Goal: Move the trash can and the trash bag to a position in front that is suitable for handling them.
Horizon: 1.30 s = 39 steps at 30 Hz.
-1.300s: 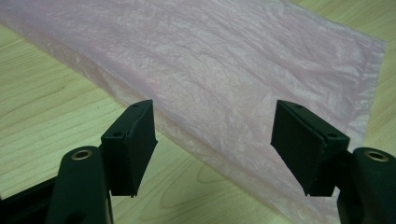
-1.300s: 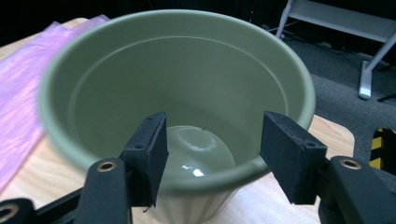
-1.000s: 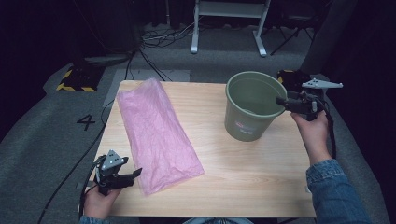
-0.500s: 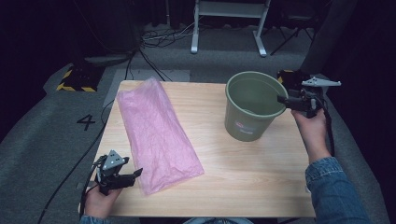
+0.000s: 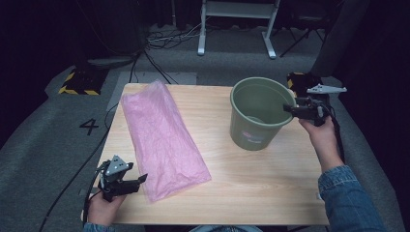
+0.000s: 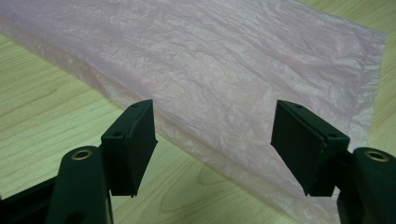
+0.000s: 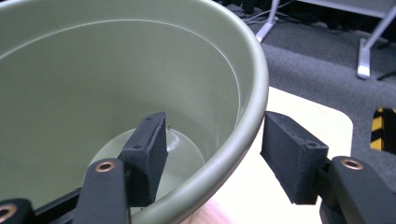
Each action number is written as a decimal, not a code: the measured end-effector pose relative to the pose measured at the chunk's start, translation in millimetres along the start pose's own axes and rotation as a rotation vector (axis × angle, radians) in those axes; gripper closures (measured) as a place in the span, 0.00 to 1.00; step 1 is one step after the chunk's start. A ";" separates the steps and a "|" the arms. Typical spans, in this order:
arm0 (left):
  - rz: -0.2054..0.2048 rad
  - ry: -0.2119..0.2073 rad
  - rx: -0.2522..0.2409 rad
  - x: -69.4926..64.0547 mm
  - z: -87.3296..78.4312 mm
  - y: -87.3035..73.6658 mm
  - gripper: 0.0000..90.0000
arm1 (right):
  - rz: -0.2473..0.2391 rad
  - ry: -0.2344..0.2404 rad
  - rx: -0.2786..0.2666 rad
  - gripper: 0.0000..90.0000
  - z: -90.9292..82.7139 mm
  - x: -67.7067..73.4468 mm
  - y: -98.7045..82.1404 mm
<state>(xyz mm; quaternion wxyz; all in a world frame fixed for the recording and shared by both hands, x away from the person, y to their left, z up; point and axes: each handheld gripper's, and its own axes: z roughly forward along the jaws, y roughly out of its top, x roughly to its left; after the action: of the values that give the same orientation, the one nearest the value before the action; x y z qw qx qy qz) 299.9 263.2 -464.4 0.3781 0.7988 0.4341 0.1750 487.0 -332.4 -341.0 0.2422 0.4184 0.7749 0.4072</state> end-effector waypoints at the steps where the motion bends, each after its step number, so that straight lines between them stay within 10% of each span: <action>1: 0.000 0.000 -0.003 0.1 -0.4 0.1 0.34 | 0.000 0.000 0.000 0.45 0.0 0.0 0.0; 23: -0.002 -0.008 -0.024 0.5 -1.8 0.5 0.32 | -0.224 0.197 0.001 0.43 -47.8 82.6 -25.2; 39: 0.003 -0.019 -0.017 0.6 2.6 1.8 0.32 | -0.228 0.272 0.034 0.42 -80.9 131.3 -43.4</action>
<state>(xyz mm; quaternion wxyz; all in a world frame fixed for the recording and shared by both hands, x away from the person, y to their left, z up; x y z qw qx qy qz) 302.8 261.9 -464.7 0.3888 0.7976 0.4279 0.1719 339.5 -269.8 -337.1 0.1727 0.2729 0.8496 0.4169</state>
